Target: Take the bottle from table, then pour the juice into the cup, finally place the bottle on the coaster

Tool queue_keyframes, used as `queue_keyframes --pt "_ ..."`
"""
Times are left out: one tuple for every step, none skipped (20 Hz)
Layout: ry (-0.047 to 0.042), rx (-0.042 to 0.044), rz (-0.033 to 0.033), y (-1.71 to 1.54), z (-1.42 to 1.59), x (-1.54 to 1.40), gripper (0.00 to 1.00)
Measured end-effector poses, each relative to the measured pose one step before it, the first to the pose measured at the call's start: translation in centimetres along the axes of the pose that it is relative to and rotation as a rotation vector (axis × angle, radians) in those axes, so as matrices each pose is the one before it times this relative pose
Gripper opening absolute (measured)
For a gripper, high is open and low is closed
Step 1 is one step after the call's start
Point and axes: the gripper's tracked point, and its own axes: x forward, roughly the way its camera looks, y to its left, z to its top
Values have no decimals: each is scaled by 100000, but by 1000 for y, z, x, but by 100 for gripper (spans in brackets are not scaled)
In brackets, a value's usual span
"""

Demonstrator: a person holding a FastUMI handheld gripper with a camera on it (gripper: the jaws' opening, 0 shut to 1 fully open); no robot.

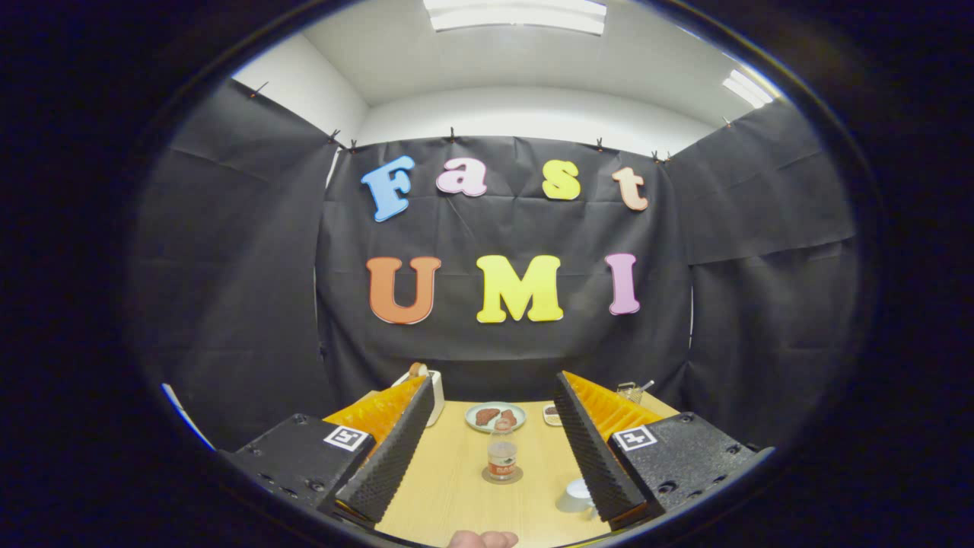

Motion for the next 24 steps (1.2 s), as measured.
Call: queue_keyframes --pt "452 -644 1338 752 -15 -342 100" --pt "538 -594 790 430 0 -447 100" --pt "-116 -395 427 321 165 -535 100" --pt "-882 -156 38 215 450 -527 100" --pt "-1349 110 -201 186 439 -553 100" --pt "-1029 153 -6 211 288 -408 100" --pt "-14 298 158 196 24 -421 100" --pt "1062 638 353 85 -220 -325 100" --pt "989 990 50 49 -190 -374 100" --pt "-697 1119 464 -57 259 -353 100" --pt "-555 544 584 117 192 -144 100" --pt "-240 170 160 -124 -127 -33 100" --pt "420 -258 -282 -253 -228 -209 100" --pt "-75 -50 -232 -132 18 -128 100" --pt "-524 271 -26 104 266 -90 100" --pt "-91 191 65 -95 -56 -49 100" --pt "-7 -35 27 -13 -69 -62 100" --pt "602 -102 -214 -163 -203 34 100" --pt "1005 -151 -203 -148 -295 -87 100" --pt "70 58 -196 -142 42 -84 100" --pt "-577 -109 -325 -5 289 -41 100" --pt "-395 -92 -342 -70 110 12 100" --pt "448 73 -7 195 -13 9 100" --pt "13 99 369 231 -159 21 100"
